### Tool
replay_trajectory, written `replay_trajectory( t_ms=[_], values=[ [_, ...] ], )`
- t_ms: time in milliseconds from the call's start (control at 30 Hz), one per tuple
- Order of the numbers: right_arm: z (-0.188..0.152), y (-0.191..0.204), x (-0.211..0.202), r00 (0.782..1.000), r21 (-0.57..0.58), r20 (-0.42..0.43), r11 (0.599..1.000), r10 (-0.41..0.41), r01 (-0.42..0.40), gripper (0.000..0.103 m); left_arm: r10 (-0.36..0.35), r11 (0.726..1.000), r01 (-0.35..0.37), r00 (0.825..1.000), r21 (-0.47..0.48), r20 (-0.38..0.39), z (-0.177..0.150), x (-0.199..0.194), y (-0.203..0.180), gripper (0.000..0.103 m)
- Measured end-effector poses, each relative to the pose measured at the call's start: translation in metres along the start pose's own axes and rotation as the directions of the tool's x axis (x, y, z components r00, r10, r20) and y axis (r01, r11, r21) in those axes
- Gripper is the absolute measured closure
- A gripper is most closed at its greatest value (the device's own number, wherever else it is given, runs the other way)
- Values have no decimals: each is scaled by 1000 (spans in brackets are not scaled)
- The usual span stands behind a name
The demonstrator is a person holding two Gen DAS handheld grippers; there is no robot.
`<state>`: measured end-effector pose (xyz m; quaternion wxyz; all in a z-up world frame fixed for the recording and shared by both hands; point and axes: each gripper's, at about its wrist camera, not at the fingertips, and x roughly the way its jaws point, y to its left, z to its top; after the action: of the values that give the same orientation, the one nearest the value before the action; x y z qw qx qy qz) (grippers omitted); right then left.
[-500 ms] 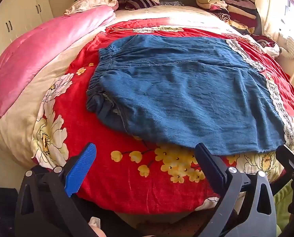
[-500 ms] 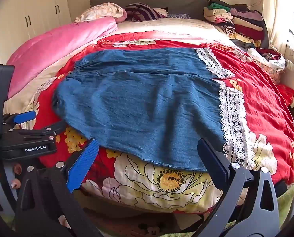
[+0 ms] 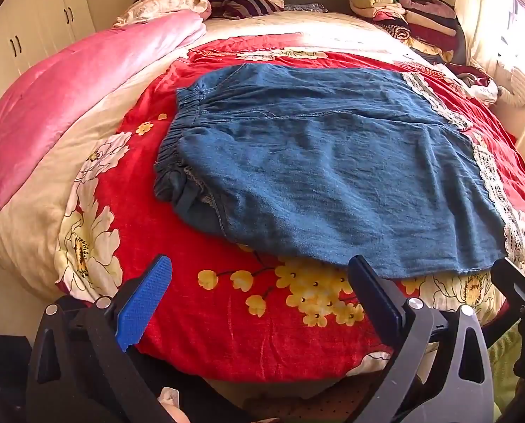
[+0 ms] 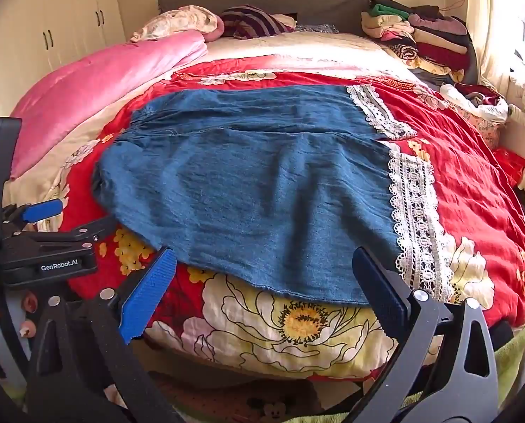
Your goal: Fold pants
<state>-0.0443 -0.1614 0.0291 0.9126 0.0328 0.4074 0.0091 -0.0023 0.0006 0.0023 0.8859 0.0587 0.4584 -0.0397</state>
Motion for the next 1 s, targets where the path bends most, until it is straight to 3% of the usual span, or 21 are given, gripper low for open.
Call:
replay_trajectory(
  t_ms=[1000],
  values=[
    [3, 1, -2, 1000, -4, 11, 1000, -1, 1, 8, -20, 1000, 20, 1000, 6, 12, 2, -4, 1, 4]
  ],
)
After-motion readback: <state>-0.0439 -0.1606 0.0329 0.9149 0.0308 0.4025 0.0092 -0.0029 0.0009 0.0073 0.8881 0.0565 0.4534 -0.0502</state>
